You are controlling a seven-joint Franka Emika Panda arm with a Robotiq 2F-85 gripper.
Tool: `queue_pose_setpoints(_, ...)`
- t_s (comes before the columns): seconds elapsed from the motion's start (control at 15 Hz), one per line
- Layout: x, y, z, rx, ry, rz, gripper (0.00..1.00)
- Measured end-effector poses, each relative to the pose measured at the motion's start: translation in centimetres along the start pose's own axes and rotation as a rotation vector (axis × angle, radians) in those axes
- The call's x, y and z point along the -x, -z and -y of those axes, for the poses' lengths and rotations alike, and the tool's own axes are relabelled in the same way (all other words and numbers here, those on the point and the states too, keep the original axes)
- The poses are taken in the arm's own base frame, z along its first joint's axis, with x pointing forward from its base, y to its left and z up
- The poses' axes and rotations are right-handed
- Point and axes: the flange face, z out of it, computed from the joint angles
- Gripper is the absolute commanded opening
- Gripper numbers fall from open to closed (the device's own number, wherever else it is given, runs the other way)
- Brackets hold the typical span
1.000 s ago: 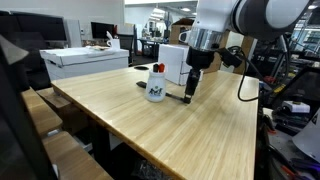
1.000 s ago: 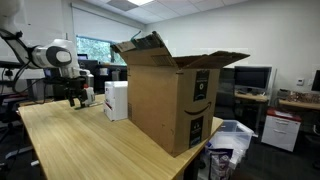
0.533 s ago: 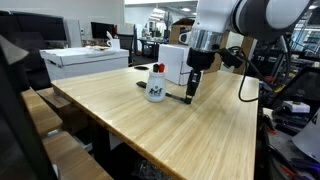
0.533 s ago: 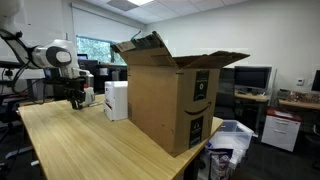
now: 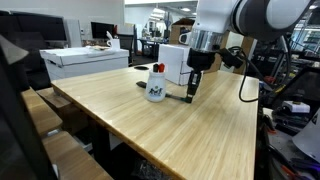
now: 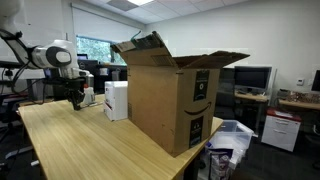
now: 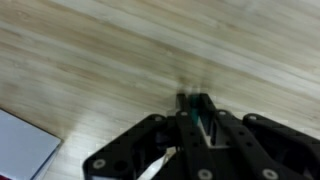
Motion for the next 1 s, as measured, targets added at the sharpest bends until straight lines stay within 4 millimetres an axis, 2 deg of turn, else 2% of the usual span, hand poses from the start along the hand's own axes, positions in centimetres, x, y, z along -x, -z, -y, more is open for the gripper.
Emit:
queue_pose_setpoints(0.33,-0.2,0.3,0.1,-0.001,0.003,-0.009,0.06)
queue_pose_setpoints(1.0,-1.5,2.5,0.3,-0.004,0.022,-0.061,0.06)
